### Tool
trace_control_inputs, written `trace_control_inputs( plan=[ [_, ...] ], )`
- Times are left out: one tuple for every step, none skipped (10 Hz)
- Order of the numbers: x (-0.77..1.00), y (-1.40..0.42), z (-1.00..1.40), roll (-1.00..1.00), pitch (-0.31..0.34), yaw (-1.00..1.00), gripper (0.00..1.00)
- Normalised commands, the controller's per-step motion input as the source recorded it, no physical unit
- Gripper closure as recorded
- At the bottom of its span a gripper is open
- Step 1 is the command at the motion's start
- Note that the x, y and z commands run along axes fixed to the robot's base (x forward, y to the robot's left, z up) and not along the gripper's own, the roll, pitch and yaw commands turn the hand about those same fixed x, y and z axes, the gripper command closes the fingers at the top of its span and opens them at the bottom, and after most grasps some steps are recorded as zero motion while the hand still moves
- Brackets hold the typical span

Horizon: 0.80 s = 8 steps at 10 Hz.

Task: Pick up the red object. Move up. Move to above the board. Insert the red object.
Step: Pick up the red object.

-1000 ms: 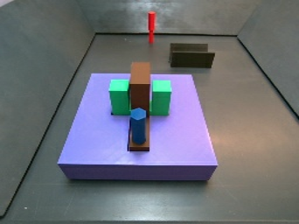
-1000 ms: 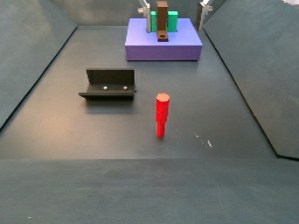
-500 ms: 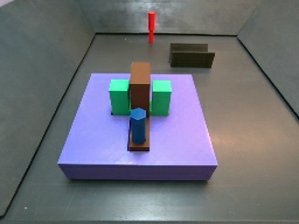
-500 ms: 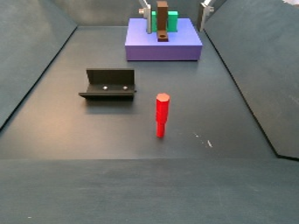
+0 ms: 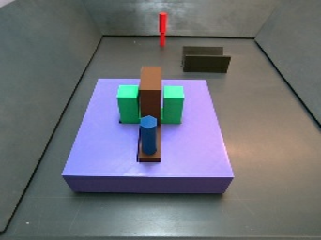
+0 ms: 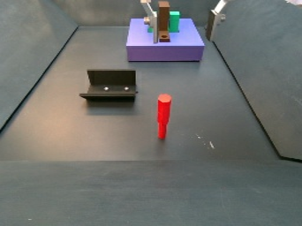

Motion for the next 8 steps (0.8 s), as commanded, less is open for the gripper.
trace_control_inputs(
  plan=[
    [0.00,0.22,-0.10,-0.08,-0.017,0.00,0.00],
    [-0.05,0.16,-0.17,0.00,-0.011,0.00,0.00],
    [0.00,0.16,-0.29,0.04,0.000,0.00,0.00],
    [0.37,0.29,-0.35,0.00,0.019,0.00,0.00],
    [0.44,0.37,-0.34,0.00,0.034,0.00,0.00],
    [0.53,0.42,-0.26,0.00,0.073,0.00,0.00],
    [0.52,0.37,-0.22,-0.02,0.066,0.00,0.00],
    [0.54,0.33,-0.23,-0.03,0.056,-0.01,0.00]
  ],
)
